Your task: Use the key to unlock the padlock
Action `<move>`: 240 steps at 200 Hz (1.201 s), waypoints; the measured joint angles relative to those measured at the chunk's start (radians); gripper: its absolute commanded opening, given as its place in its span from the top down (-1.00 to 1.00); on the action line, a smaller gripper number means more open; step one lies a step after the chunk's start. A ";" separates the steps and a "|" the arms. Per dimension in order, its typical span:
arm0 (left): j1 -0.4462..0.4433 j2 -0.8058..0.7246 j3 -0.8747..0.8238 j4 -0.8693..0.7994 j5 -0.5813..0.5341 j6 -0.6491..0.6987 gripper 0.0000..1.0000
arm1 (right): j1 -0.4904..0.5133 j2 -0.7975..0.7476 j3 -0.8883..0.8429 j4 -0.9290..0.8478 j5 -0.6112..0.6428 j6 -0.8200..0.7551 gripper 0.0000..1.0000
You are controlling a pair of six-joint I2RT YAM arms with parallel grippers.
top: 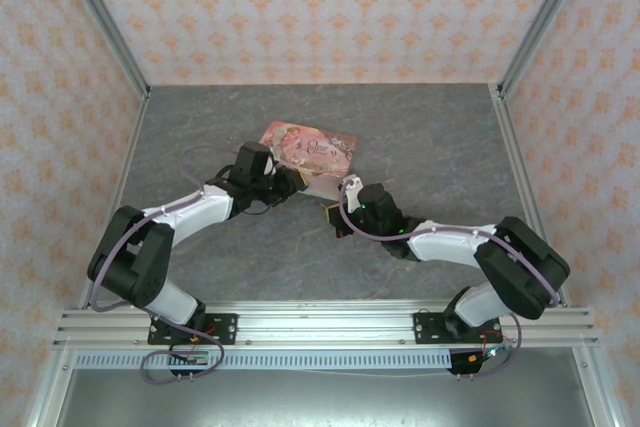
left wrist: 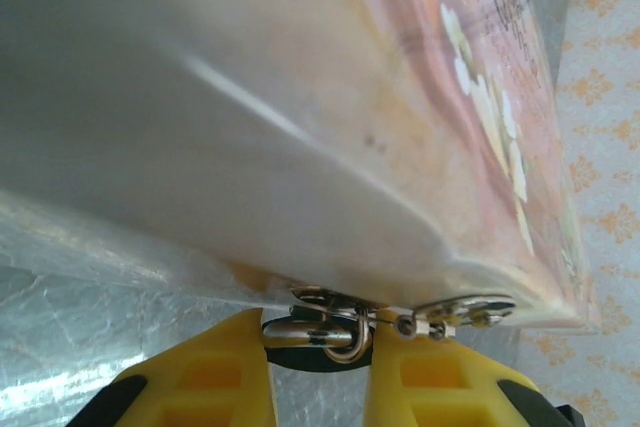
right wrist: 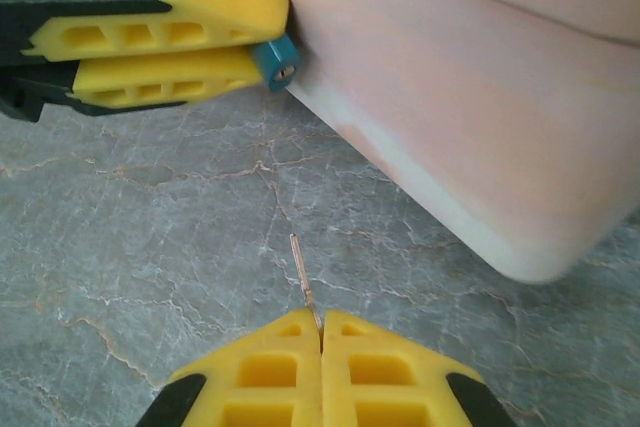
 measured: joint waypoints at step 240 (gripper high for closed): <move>-0.030 -0.018 0.031 -0.085 -0.001 -0.040 0.99 | 0.009 0.104 0.079 0.077 0.019 -0.048 1.00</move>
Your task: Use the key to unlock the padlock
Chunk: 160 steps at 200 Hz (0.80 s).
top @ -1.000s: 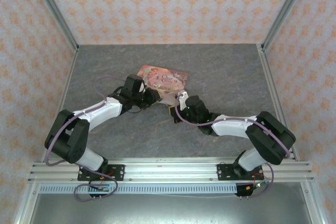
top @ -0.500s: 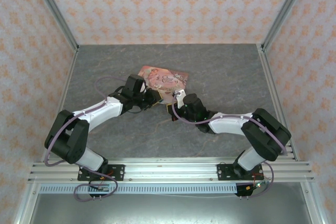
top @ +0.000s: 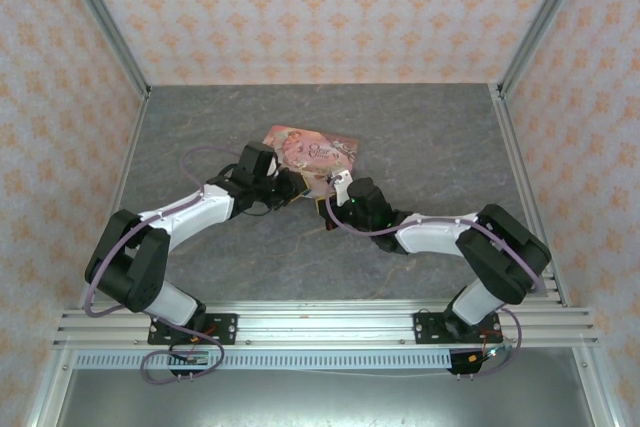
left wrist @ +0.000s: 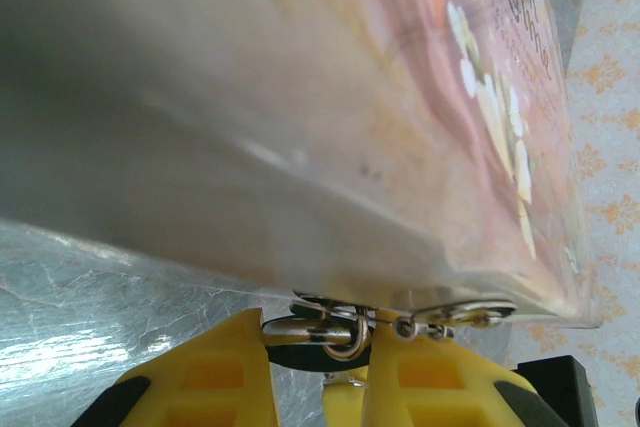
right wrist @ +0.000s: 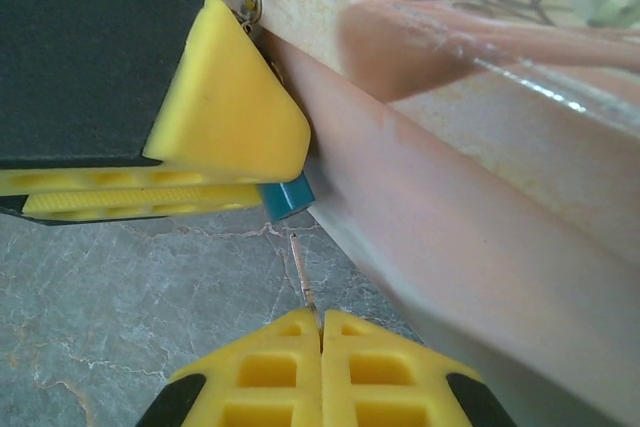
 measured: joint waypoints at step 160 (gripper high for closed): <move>-0.010 0.000 0.004 -0.002 -0.002 -0.001 1.00 | 0.000 0.018 0.003 0.043 -0.003 0.030 1.00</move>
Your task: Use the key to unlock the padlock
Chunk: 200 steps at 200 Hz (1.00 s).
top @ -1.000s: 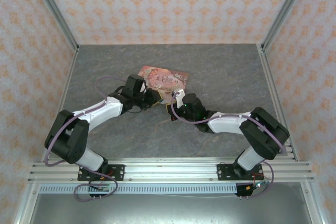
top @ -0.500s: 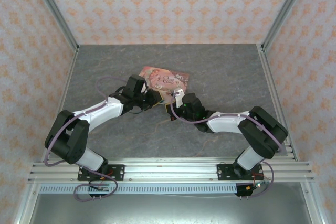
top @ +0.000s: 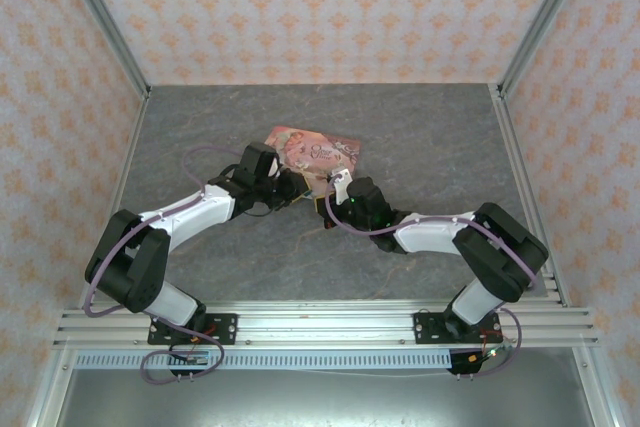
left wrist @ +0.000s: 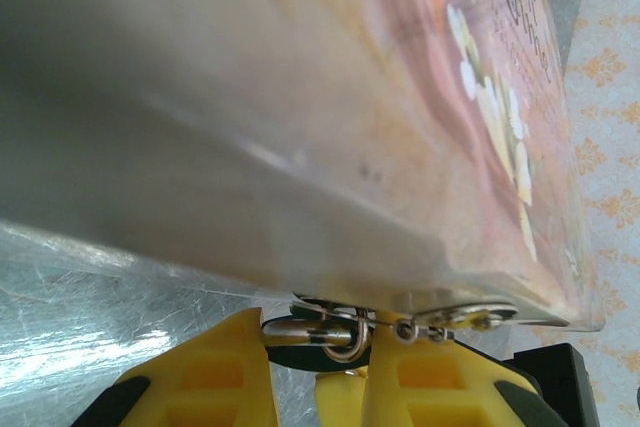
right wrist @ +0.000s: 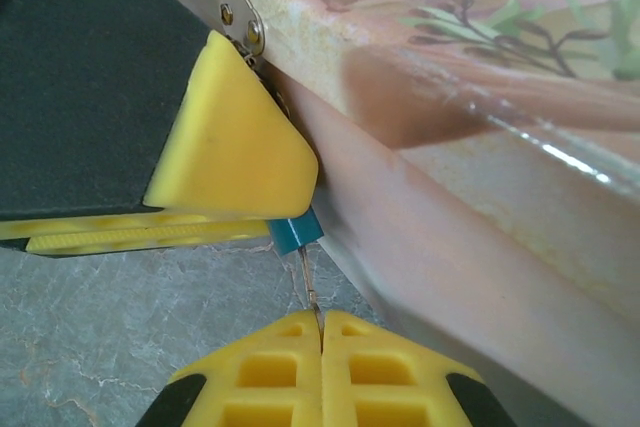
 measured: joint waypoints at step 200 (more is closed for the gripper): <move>0.007 -0.017 0.010 0.030 -0.024 -0.051 0.99 | -0.076 0.029 0.023 0.079 -0.111 -0.036 1.00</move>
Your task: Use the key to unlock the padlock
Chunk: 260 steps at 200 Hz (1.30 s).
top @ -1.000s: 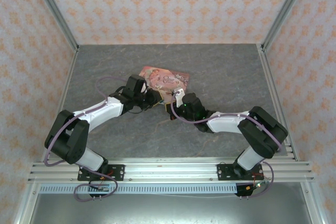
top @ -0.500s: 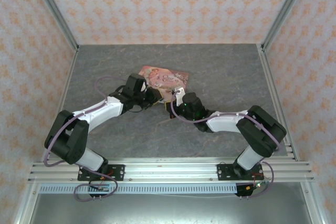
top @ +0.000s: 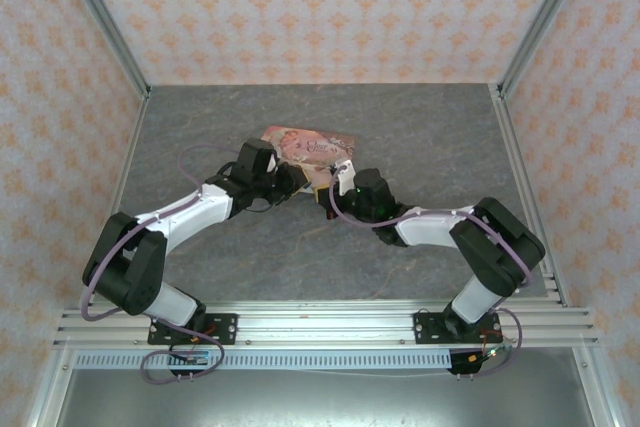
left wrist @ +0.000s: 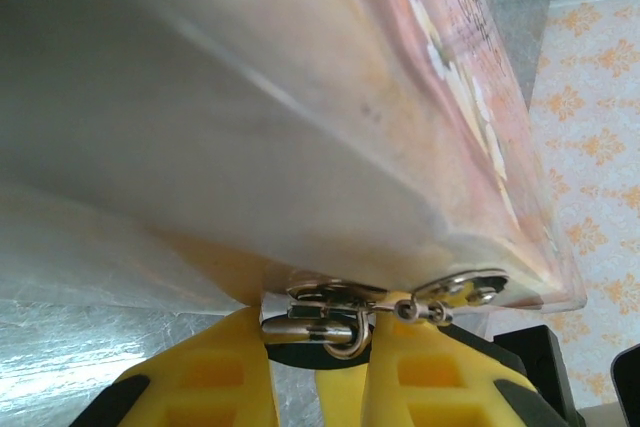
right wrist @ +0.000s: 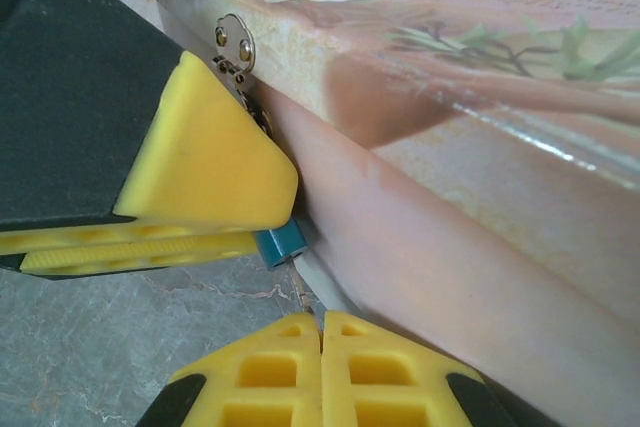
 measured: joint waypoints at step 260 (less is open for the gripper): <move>-0.013 0.121 -0.038 0.134 0.035 -0.050 0.65 | 0.023 0.112 -0.082 0.203 0.064 0.239 1.00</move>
